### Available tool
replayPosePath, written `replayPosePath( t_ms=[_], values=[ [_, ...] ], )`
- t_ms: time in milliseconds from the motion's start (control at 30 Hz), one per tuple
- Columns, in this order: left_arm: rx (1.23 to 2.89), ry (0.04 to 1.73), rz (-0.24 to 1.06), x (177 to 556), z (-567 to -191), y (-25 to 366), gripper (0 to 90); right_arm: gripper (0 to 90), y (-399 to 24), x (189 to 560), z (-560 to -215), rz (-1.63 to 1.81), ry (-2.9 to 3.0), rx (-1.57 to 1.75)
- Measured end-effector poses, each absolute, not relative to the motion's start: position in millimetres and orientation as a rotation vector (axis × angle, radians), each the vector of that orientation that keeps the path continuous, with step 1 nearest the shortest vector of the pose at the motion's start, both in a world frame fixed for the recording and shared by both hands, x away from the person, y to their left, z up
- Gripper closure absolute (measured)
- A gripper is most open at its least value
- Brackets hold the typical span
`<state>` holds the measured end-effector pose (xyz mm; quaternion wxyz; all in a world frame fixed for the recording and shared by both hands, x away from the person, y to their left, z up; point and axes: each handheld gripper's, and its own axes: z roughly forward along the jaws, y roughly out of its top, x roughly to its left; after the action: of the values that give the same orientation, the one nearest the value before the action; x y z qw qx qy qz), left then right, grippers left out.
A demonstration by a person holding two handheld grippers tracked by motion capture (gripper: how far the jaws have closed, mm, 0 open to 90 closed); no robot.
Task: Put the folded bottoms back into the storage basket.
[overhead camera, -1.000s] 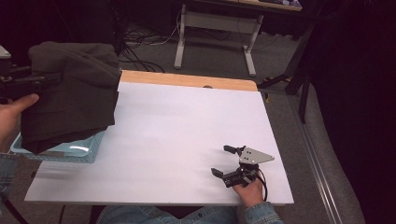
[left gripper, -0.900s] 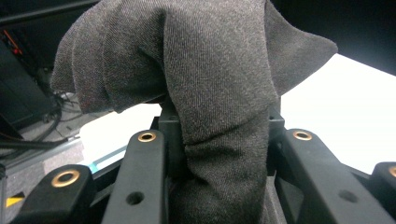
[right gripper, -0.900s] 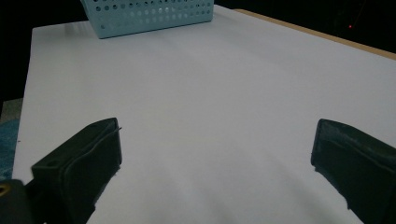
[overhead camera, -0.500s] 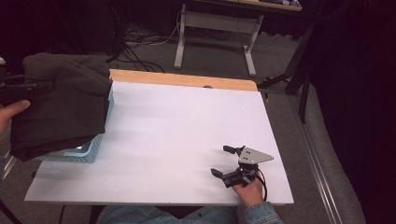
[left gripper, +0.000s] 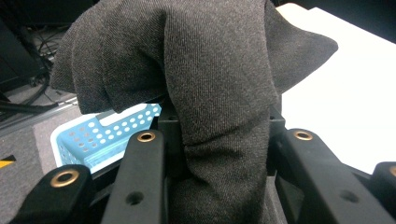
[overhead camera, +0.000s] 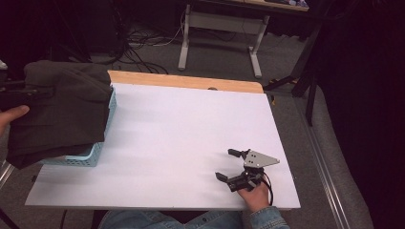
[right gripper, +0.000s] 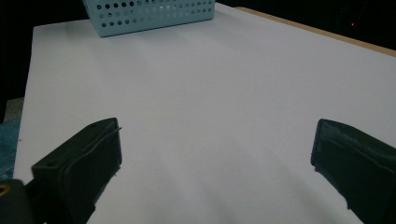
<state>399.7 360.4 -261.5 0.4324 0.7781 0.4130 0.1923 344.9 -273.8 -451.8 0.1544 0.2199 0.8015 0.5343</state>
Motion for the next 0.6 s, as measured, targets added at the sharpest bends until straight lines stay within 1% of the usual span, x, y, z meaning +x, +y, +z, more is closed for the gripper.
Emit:
replayPosePath(
  t_ms=[267,600],
  values=[
    [1.975,1.051,0.475,416.3,-273.9,356.3,64.4,2.1,-274.0,344.8,-451.7,1.534,2.297,0.630],
    [1.959,1.122,0.406,443.5,-297.6,371.9,63.6,2.1,-274.0,344.7,-451.7,1.536,2.297,0.623]
  ],
)
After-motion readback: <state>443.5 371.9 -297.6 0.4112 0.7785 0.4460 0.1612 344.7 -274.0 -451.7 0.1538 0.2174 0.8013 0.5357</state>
